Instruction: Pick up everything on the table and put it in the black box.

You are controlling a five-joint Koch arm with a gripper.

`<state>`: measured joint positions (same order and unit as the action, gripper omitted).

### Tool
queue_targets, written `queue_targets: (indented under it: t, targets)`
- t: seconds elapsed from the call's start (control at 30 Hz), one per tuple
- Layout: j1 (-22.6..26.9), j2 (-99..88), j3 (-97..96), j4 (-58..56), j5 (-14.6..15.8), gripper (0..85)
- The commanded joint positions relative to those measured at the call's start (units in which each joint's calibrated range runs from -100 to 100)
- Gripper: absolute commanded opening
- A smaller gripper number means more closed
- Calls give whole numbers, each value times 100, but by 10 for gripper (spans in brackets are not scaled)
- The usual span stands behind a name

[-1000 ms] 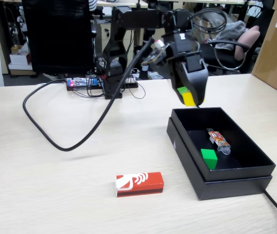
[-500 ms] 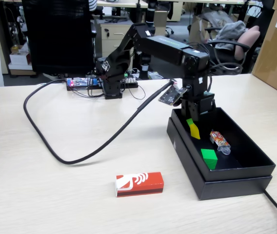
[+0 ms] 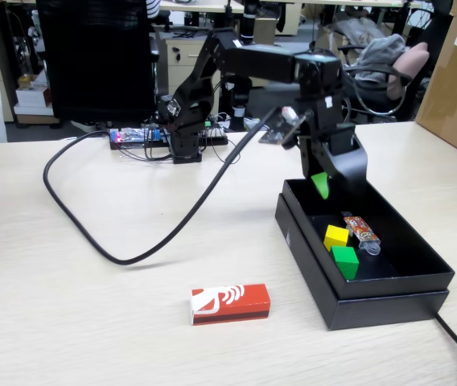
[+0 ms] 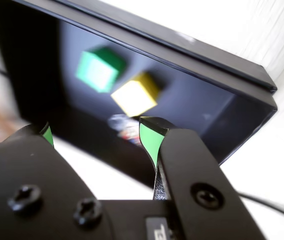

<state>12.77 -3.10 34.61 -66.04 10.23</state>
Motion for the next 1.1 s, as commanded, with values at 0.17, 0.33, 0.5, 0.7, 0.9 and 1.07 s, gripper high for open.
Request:
queue_targets:
  t: [0.17,0.33,0.5,0.7,0.9,1.07]
  targets:
    - [-562,-1612,374,-27,-181,384]
    - [-1099,-1405,93,77,-474,406]
    - [-1397,-1210,-379,414,-742,416]
    - [-1602,-212,-61,526,-884,416]
    - [-1719,1360,918,526,-952,416]
    - [-1714,2267,1317,526,-952,416]
